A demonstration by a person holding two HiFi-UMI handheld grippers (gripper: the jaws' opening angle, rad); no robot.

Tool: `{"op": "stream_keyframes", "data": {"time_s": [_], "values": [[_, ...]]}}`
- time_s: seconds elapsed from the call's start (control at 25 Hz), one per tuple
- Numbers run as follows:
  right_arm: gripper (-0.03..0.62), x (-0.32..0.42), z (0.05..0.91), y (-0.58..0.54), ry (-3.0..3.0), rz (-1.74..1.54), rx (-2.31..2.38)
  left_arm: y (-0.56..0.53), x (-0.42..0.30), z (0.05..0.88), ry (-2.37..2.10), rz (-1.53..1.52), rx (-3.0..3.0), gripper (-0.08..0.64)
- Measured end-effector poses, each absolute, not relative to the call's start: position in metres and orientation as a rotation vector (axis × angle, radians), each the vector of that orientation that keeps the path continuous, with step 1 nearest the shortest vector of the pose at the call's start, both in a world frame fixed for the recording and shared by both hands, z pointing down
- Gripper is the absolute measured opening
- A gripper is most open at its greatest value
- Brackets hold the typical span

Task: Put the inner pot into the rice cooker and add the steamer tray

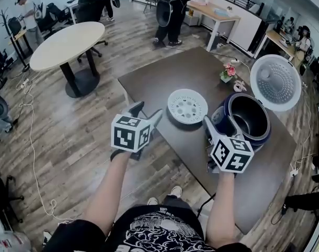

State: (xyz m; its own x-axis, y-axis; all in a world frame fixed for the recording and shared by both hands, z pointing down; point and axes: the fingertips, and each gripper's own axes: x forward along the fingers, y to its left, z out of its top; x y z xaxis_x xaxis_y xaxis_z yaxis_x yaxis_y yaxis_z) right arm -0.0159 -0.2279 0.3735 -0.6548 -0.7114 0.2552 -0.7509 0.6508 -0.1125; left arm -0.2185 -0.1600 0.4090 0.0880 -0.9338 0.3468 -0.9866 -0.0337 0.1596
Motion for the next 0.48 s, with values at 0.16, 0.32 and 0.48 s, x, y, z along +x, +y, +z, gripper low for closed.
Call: {"op": "stream_keyframes", "data": {"time_s": [0.16, 0.32, 0.48], "values": [[0.341, -0.046, 0.382, -0.226, -2.698, 0.334, 1.13, -0.145, -0.246, 0.413, -1.939, 0.199, 1.964, 0.299], [0.348, -0.078, 0.39, -0.232, -2.717, 0.343, 1.068, -0.14, -0.275, 0.418, -1.979, 0.165, 1.904, 0.304], [0.357, -0.108, 0.402, -0.242, -2.738, 0.357, 1.01, -0.147, -0.299, 0.427, -2.006, 0.187, 1.872, 0.304]]}}
